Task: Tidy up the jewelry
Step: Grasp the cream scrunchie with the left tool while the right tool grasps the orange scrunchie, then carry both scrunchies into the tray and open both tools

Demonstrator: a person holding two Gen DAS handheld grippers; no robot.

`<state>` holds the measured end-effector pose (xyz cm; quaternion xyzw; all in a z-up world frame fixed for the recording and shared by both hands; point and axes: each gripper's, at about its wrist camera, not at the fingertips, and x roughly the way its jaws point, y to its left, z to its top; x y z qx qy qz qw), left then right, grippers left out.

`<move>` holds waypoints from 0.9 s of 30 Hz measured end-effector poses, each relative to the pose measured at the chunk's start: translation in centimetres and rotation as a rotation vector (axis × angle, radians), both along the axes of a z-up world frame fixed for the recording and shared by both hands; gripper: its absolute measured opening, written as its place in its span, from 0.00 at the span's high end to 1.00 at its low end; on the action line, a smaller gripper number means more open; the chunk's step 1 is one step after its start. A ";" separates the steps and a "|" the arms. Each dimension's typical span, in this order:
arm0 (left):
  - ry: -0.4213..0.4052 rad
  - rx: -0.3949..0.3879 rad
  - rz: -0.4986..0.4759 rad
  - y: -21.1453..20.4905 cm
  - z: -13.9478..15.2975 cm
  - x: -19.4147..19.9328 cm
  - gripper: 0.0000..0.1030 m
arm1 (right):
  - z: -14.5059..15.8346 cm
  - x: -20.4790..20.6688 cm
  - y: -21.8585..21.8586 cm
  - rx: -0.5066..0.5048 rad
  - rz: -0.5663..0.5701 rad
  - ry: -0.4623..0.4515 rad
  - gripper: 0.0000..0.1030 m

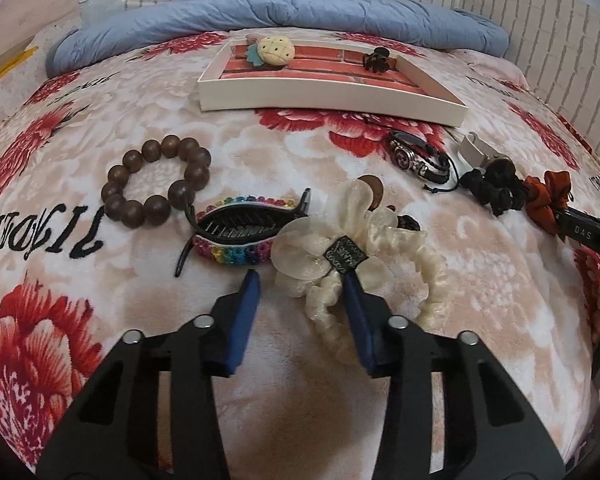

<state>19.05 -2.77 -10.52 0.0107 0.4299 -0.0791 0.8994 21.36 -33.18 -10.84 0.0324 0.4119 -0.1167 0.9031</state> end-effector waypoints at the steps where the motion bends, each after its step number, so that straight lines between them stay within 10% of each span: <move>1: 0.001 0.002 -0.002 -0.1 0.0 0.0 0.67 | 0.0 0.0 0.0 -0.001 0.003 0.001 0.59; 27: -0.034 -0.029 0.003 0.6 1.4 -0.5 0.91 | 1.3 -0.9 -1.3 0.079 -0.019 -0.068 0.82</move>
